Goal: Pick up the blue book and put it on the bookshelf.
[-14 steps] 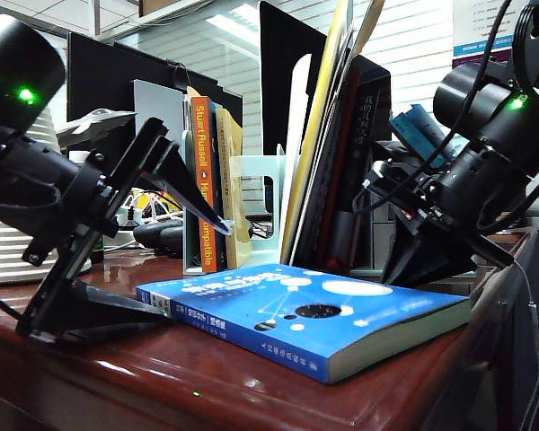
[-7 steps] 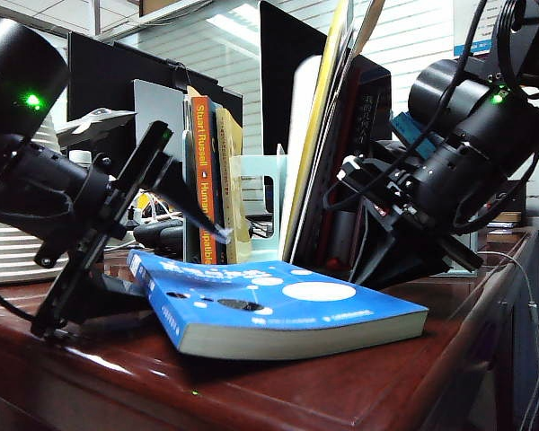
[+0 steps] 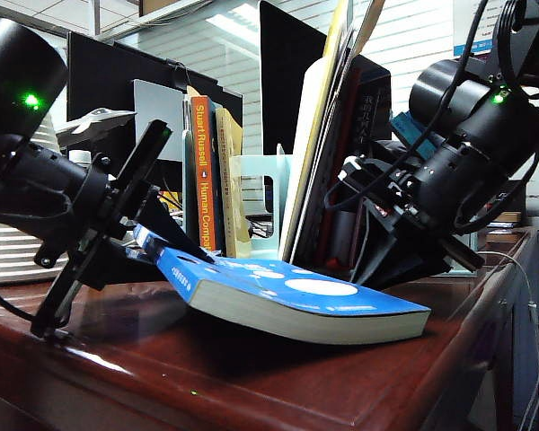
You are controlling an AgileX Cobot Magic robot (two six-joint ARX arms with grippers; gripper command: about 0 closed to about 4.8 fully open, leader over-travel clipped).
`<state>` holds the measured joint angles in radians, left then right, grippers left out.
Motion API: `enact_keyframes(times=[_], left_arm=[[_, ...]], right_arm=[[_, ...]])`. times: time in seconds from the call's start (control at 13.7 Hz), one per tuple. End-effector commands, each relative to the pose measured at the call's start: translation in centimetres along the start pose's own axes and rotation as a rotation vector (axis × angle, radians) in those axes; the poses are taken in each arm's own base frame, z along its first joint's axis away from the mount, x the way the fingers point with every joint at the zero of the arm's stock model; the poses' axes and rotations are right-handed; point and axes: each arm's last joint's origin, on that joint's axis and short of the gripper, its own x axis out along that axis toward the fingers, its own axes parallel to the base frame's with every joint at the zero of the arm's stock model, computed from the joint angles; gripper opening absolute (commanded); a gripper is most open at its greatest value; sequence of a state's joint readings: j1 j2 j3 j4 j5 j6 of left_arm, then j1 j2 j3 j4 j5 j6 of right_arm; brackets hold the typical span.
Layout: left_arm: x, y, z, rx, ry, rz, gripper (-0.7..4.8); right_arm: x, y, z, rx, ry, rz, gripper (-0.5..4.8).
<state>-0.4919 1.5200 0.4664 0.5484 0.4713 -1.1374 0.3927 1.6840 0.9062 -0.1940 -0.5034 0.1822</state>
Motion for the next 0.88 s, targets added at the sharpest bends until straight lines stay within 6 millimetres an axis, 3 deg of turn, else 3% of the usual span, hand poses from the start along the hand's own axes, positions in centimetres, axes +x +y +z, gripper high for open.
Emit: enact_keyframes(times=[0.07,0.29,0.58,0.88], left_arm=[[-0.1,-1.6,0.2,0.16,0.04,-0.161,-0.07],[-1.1,-3.2,0.3,0.204,0.041,-0.27,-0.06],[-4.4,-6.7,0.0,0.308,-0.009,-0.422,-0.07],[-9.1,-10.6,-1.1,0.65,-0.09,-0.669,-0.07]], right_arm=[[-0.3,0.5,0.3,-0.015,-0.008,0.037,-0.01],[-1.9,1.3,0.7,-0.034,-0.054,0.001,-0.01],[-6.4,3.3,1.6,-0.095,-0.221,-0.047,-0.01],[-11.3,5.7,1.9,-0.158,-0.439,-0.151,-0.01]])
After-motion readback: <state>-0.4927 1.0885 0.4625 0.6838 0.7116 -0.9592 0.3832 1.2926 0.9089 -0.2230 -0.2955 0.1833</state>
